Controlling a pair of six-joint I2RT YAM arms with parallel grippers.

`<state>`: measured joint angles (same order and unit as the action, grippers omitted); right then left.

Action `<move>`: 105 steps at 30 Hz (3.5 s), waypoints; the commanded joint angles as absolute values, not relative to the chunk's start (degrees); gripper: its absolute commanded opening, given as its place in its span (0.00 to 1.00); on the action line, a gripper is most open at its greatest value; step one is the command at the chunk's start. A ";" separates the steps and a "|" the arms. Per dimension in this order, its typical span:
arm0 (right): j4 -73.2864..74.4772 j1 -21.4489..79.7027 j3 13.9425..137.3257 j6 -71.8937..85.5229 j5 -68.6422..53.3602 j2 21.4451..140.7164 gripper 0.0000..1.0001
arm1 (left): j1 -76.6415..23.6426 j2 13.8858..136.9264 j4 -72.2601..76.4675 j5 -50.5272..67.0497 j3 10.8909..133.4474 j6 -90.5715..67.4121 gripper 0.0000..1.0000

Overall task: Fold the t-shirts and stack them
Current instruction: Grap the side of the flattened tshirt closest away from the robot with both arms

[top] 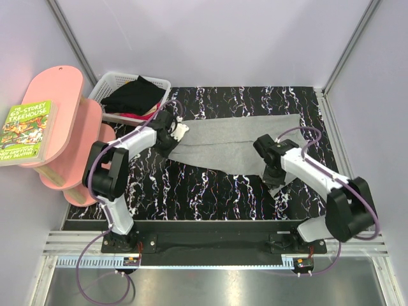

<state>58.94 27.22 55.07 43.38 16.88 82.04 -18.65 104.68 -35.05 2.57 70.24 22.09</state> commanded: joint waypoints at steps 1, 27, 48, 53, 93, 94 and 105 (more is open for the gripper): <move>65.29 29.26 55.81 45.96 12.67 74.72 0.00 | -16.97 98.97 -37.70 3.33 70.76 24.08 0.03; 72.61 31.47 69.26 46.05 15.73 74.53 0.00 | -13.27 95.63 -45.88 8.96 68.83 27.51 0.39; 70.31 31.55 67.06 45.53 15.47 75.15 0.00 | -13.18 96.41 -40.34 7.83 63.10 26.02 0.50; 70.40 31.47 66.89 45.53 15.38 74.71 0.00 | -12.83 96.07 -37.71 6.07 62.76 24.17 0.56; 70.14 31.55 66.71 45.09 15.21 73.04 0.00 | -11.51 98.79 -35.07 8.17 62.84 19.86 0.30; 70.14 31.55 66.71 45.09 15.12 72.95 0.00 | -11.51 98.88 -35.07 8.09 62.84 19.86 0.26; 71.54 31.55 66.80 44.82 15.82 72.16 0.00 | -11.51 96.60 -35.77 8.35 61.27 21.09 0.00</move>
